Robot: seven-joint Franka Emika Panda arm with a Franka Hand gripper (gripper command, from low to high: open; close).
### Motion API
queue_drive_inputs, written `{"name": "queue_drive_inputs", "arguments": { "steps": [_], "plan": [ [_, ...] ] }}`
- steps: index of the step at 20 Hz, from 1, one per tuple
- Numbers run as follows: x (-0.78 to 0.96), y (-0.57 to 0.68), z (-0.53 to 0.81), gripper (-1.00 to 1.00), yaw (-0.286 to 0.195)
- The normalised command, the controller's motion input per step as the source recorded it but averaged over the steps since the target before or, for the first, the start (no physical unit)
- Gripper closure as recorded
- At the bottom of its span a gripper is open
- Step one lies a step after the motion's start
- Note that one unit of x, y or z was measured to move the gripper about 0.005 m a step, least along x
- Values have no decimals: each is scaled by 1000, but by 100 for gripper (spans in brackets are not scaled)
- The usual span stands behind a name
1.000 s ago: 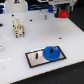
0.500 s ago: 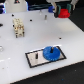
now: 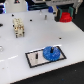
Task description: Insert the blue gear onto the right peg, followed by the red gear
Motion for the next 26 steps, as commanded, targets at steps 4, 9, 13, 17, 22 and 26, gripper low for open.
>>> {"name": "queue_drive_inputs", "arguments": {
  "steps": [4,9,13,17,22,26],
  "plan": [
    [795,-241,194,100,0],
    [747,-242,117,100,0],
    [666,-251,60,100,0],
    [562,-237,12,100,0],
    [451,-205,6,100,0],
    [313,-232,-58,100,0]
  ]
}}
